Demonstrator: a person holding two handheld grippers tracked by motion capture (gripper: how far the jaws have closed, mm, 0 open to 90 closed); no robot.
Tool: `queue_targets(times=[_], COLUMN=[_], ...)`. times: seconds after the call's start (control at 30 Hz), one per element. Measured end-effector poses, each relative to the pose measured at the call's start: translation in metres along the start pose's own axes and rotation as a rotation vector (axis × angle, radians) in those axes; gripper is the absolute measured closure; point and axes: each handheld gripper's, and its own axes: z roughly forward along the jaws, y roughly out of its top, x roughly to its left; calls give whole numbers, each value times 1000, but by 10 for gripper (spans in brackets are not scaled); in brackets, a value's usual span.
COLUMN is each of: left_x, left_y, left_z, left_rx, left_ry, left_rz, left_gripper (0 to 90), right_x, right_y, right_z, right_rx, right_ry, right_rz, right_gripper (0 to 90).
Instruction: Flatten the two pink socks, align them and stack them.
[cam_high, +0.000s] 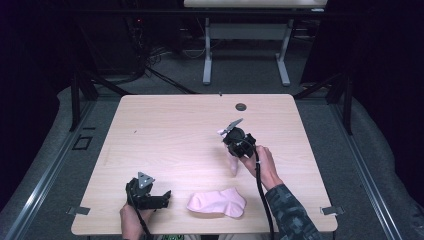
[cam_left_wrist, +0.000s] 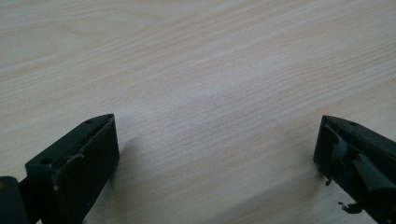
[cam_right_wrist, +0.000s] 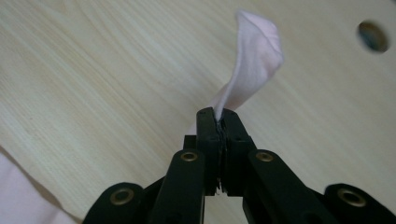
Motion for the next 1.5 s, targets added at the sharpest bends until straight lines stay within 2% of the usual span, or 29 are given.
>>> queue_targets(times=[0.03,0.07,0.1,0.17,0.2,0.37,0.4,0.43,0.47,0.5,0.53,0.57,0.6,0.67,0.7,0.77,0.8,0.83,0.87,1.0,1.1,1.2,1.23,1.33,1.37,1.4,1.43,1.47,1.5], left_x=[0,0,0,0,0,0,0,0,0,0,0,0,0,1,2,4,9,11,13,9,-6,-13,-23,-31,-38,-38,-41,-43,-46], left_y=[0,0,0,0,0,0,0,0,0,0,0,0,0,0,1,2,7,9,13,29,55,65,78,86,93,93,96,98,101], left_z=[0,0,0,0,0,0,0,0,0,0,0,0,0,0,0,0,0,1,0,0,5,9,16,24,32,32,36,39,42], left_rx=[0,0,0,0,1,1,1,1,1,1,1,1,1,3,5,12,33,40,44,48,75,84,103,110,130,130,134,139,146], left_ry=[0,1,0,0,1,1,1,1,1,1,1,1,0,-6,-10,-16,-28,-39,-55,-81,-128,-150,-183,-204,-243,-243,-262,-280,-291], left_rz=[0,0,-3,-4,-4,-3,-4,-4,-3,-3,-4,-3,-3,5,8,7,-17,-37,-54,-57,2,20,61,82,90,90,88,89,99], left_gripper=[0,0,0,1,0,0,0,0,0,0,0,0,0,0,0,0,1,2,11,80,152,173,225,254,269,274,312,312,377], right_x=[0,8,13,20,35,54,54,54,49,49,40,40,29,17,10,5,-5,-8,-10,-7,0,6,9,13,13,13,13,13,15], right_y=[0,4,4,4,-1,-16,-18,-18,-22,-22,-27,-27,-33,-40,-44,-47,-55,-58,-61,-71,-74,-75,-76,-78,-78,-78,-79,-79,-81], right_z=[0,-2,-1,2,12,27,27,27,24,24,16,16,7,-1,-6,-9,-14,-15,-14,-5,2,9,15,25,26,26,29,29,32], right_rx=[0,11,25,31,57,83,78,78,53,53,10,10,-34,-57,-60,-64,-62,-62,-53,-2,13,28,55,76,86,86,100,100,97], right_ry=[0,-5,9,28,112,250,266,266,302,302,328,328,347,365,360,353,313,306,299,299,311,318,319,314,306,306,293,293,296], right_rz=[0,-55,-73,-91,-108,-104,-97,-97,-67,-67,-30,-30,15,58,94,113,162,184,195,253,265,270,264,263,261,261,250,250,258], right_gripper=[878,873,870,864,835,722,664,664,582,582,538,538,506,481,484,487,490,494,494,501,502,504,510,539,560,560,626,626,667])
